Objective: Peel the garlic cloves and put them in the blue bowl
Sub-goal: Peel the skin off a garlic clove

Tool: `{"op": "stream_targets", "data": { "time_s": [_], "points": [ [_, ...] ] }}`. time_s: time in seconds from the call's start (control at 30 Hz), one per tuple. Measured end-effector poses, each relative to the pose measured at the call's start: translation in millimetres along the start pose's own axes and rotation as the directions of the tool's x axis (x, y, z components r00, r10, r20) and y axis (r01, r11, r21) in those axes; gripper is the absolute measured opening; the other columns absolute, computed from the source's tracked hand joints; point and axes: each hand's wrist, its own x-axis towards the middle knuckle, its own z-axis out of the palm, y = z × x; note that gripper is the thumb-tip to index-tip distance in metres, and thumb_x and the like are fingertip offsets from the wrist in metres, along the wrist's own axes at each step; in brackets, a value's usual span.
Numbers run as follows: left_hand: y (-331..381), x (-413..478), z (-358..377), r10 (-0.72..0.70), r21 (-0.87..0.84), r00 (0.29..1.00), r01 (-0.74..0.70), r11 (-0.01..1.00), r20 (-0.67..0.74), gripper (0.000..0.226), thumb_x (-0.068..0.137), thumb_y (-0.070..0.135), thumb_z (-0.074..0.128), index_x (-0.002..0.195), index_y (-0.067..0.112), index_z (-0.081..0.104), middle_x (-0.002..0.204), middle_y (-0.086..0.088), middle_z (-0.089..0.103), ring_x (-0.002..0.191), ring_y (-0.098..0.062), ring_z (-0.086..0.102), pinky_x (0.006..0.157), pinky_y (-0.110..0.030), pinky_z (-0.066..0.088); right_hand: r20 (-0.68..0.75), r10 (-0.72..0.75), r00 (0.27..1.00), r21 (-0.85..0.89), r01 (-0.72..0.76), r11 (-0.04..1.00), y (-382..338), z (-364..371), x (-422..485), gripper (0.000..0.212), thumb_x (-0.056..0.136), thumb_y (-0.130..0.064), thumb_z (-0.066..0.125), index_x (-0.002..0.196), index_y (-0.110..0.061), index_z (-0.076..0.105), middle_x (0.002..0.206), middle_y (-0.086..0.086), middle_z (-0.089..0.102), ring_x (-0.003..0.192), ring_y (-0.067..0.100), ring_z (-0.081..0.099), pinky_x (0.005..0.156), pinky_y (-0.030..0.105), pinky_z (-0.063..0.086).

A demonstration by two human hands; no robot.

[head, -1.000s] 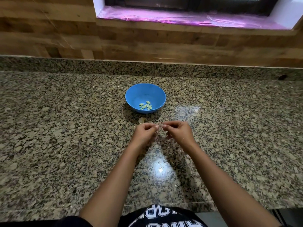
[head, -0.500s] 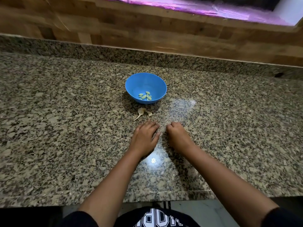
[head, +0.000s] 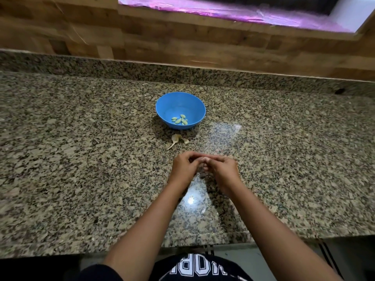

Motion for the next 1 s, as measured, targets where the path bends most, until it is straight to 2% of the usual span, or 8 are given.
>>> {"op": "stream_targets", "data": {
  "time_s": [0.13, 0.3, 0.47, 0.57, 0.73, 0.8, 0.93, 1.0],
  "points": [
    [8, 2, -6, -0.017, -0.075, 1.000, 0.016, 0.997, -0.016, 0.010, 0.085, 0.003, 0.065, 0.089, 0.011, 0.070, 0.082, 0.006, 0.066, 0.075, -0.001, 0.062, 0.062, -0.006, 0.046, 0.091, 0.053, 0.994, 0.203, -0.070, 0.977, -9, -1, -6, 0.013, 0.088, 0.007, 0.052, 0.095, 0.014, 0.060, 0.078, 0.016, 0.064, 0.066, 0.020, 0.059, 0.059, 0.021, 0.053],
    [9, 3, -7, -0.010, -0.128, 0.999, 0.005, 0.992, -0.035, 0.023, 0.081, 0.001, 0.069, 0.078, 0.022, 0.060, 0.078, 0.005, 0.064, 0.078, -0.012, 0.061, 0.065, -0.021, 0.051, 0.126, 0.127, 0.984, 0.244, -0.155, 0.957, -15, -3, -4, 0.006, 0.086, 0.008, 0.055, 0.086, 0.006, 0.061, 0.075, 0.013, 0.064, 0.064, 0.018, 0.060, 0.056, 0.022, 0.055],
    [12, 3, -8, 0.013, -0.092, 0.999, -0.018, 0.996, -0.049, 0.029, 0.080, -0.001, 0.068, 0.075, 0.018, 0.046, 0.073, 0.003, 0.055, 0.070, -0.011, 0.053, 0.073, -0.031, 0.048, 0.135, 0.170, 0.976, 0.265, -0.201, 0.943, -14, -2, -1, 0.009, 0.084, 0.011, 0.054, 0.090, 0.008, 0.058, 0.080, 0.015, 0.063, 0.066, 0.018, 0.059, 0.055, 0.022, 0.055],
    [14, 3, -10, 0.000, -0.117, 1.000, -0.003, 0.993, -0.028, 0.028, 0.082, -0.001, 0.065, 0.078, 0.017, 0.044, 0.078, -0.001, 0.054, 0.075, -0.013, 0.054, 0.075, -0.034, 0.048, 0.160, 0.173, 0.972, 0.278, -0.213, 0.937, -15, -3, 2, 0.018, 0.081, 0.011, 0.055, 0.099, 0.010, 0.058, 0.084, 0.016, 0.063, 0.066, 0.018, 0.061, 0.060, 0.023, 0.056],
    [15, 4, -9, -0.027, -0.128, 0.999, 0.022, 0.991, -0.032, 0.031, 0.086, -0.002, 0.060, 0.075, 0.018, 0.039, 0.081, -0.005, 0.051, 0.079, -0.018, 0.051, 0.081, -0.047, 0.049, 0.182, 0.161, 0.970, 0.286, -0.209, 0.935, -19, 0, -1, 0.014, 0.083, 0.012, 0.053, 0.095, 0.010, 0.059, 0.082, 0.015, 0.063, 0.069, 0.019, 0.060, 0.060, 0.022, 0.054],
    [15, 5, -9, -0.028, -0.106, 0.999, 0.025, 0.994, -0.028, 0.031, 0.086, -0.001, 0.059, 0.073, 0.019, 0.038, 0.078, -0.003, 0.050, 0.078, -0.018, 0.050, 0.082, -0.046, 0.048, 0.190, 0.153, 0.970, 0.275, -0.202, 0.940, -20, 1, -1, 0.013, 0.083, 0.013, 0.052, 0.093, 0.009, 0.060, 0.081, 0.015, 0.064, 0.068, 0.018, 0.060, 0.060, 0.021, 0.053],
    [13, 6, -7, -0.001, -0.019, 1.000, 0.001, 1.000, 0.009, 0.029, 0.091, 0.003, 0.055, 0.074, 0.021, 0.038, 0.075, 0.003, 0.049, 0.071, -0.014, 0.047, 0.068, -0.032, 0.042, 0.205, 0.144, 0.968, 0.272, -0.198, 0.942, -22, 2, -1, 0.017, 0.085, 0.013, 0.050, 0.097, 0.010, 0.061, 0.081, 0.015, 0.066, 0.065, 0.016, 0.061, 0.059, 0.020, 0.053],
    [11, 5, -5, 0.011, -0.008, 1.000, -0.010, 1.000, 0.029, 0.029, 0.092, 0.003, 0.051, 0.074, 0.022, 0.039, 0.075, 0.002, 0.049, 0.068, -0.013, 0.045, 0.064, -0.031, 0.040, 0.193, 0.152, 0.969, 0.297, -0.205, 0.933, -21, 3, -1, 0.019, 0.086, 0.013, 0.048, 0.101, 0.010, 0.060, 0.081, 0.015, 0.066, 0.067, 0.017, 0.060, 0.059, 0.021, 0.054]
  ]
}}
